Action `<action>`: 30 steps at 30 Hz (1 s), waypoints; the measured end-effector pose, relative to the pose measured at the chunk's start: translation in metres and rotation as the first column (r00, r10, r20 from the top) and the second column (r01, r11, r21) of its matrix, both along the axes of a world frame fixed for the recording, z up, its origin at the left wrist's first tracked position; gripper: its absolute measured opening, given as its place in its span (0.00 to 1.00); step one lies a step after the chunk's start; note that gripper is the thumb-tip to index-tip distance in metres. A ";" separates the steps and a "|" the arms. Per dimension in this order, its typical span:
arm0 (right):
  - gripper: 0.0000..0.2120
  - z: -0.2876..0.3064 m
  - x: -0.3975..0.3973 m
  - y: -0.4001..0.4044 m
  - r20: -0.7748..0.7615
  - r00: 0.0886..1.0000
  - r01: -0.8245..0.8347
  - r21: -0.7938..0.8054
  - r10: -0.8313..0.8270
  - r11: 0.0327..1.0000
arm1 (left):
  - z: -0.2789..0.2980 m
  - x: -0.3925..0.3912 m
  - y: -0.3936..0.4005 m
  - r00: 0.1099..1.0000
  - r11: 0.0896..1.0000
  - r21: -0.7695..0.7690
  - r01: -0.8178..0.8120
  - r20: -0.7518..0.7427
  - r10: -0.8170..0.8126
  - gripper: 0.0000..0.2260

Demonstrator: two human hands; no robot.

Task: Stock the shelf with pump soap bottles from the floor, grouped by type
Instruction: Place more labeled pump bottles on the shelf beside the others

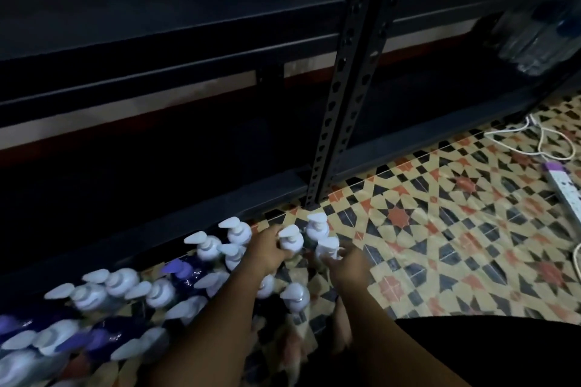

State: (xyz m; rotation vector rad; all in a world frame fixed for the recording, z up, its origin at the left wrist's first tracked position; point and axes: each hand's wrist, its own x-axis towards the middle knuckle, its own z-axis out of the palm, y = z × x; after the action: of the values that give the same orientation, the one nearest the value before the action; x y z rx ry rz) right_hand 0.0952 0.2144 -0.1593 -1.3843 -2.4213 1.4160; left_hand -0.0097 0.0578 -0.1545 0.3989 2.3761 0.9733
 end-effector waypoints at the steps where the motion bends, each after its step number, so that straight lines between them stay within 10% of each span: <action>1: 0.13 -0.004 -0.001 0.000 -0.023 1.000 0.017 0.017 -0.017 1.000 | -0.007 -0.004 0.002 1.000 1.000 0.000 0.011 0.008 -0.011 0.18; 11: 0.12 -0.037 -0.006 0.000 -0.113 0.981 0.151 -0.080 -0.159 0.985 | -0.022 -0.015 -0.004 0.992 0.970 -0.206 0.127 0.052 -0.119 0.05; 21: 0.07 -0.035 0.015 -0.019 -0.156 0.984 0.084 -0.052 -0.091 0.995 | 0.015 0.030 -0.011 0.753 0.703 -0.278 0.654 0.151 -0.640 0.21; 30: 0.07 -0.021 0.023 -0.016 -0.227 0.973 0.034 -0.033 -0.041 0.999 | 0.010 0.063 0.007 0.802 0.706 -0.551 0.446 -0.103 -0.588 0.12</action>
State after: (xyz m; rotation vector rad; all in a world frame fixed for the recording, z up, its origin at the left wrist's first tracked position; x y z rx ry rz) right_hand 0.1186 0.1984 -0.1807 -1.1914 -2.2293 1.5136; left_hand 0.0530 0.0653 -0.1442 0.9842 2.4127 0.0140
